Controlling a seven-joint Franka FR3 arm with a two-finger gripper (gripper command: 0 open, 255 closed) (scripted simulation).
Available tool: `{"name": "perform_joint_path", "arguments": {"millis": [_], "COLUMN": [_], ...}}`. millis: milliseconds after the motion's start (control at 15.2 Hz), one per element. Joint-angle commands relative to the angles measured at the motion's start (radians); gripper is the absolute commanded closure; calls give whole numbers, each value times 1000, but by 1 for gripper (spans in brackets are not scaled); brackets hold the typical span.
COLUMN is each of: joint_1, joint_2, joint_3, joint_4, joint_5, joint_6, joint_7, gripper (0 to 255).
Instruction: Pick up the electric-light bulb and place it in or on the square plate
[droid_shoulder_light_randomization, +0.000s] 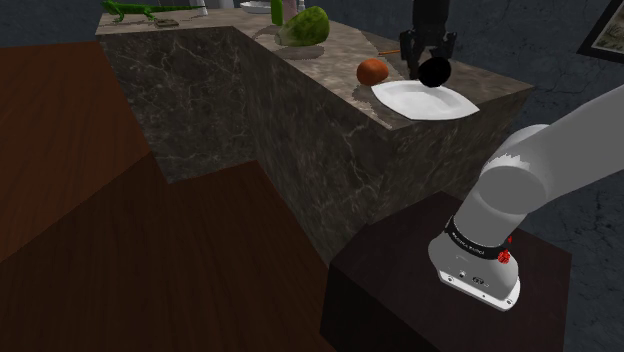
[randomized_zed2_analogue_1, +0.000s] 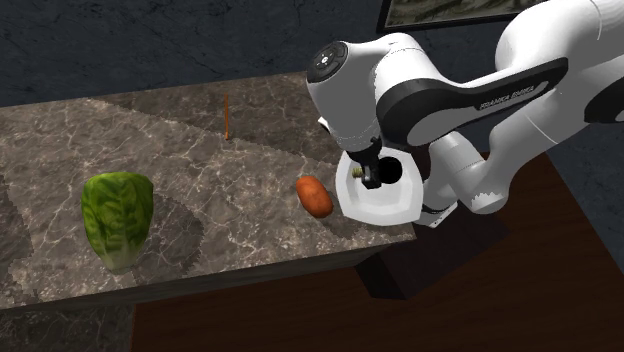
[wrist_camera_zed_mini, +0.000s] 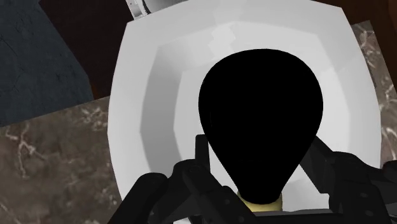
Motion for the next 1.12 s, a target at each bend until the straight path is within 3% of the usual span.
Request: {"name": "perform_joint_path", "arguments": {"millis": [0,462,594,1056], "joint_1": [1,6,6,0], "joint_2": [2,22,-39,-62], "joint_3": [1,4,30,27], "joint_4": [29,136,87,-25], "joint_5": [2,11,24,14], "joint_6": [-28,-114,-123,-34], "joint_7": [3,10,43,33], "gripper": [255,255,255,255]}}
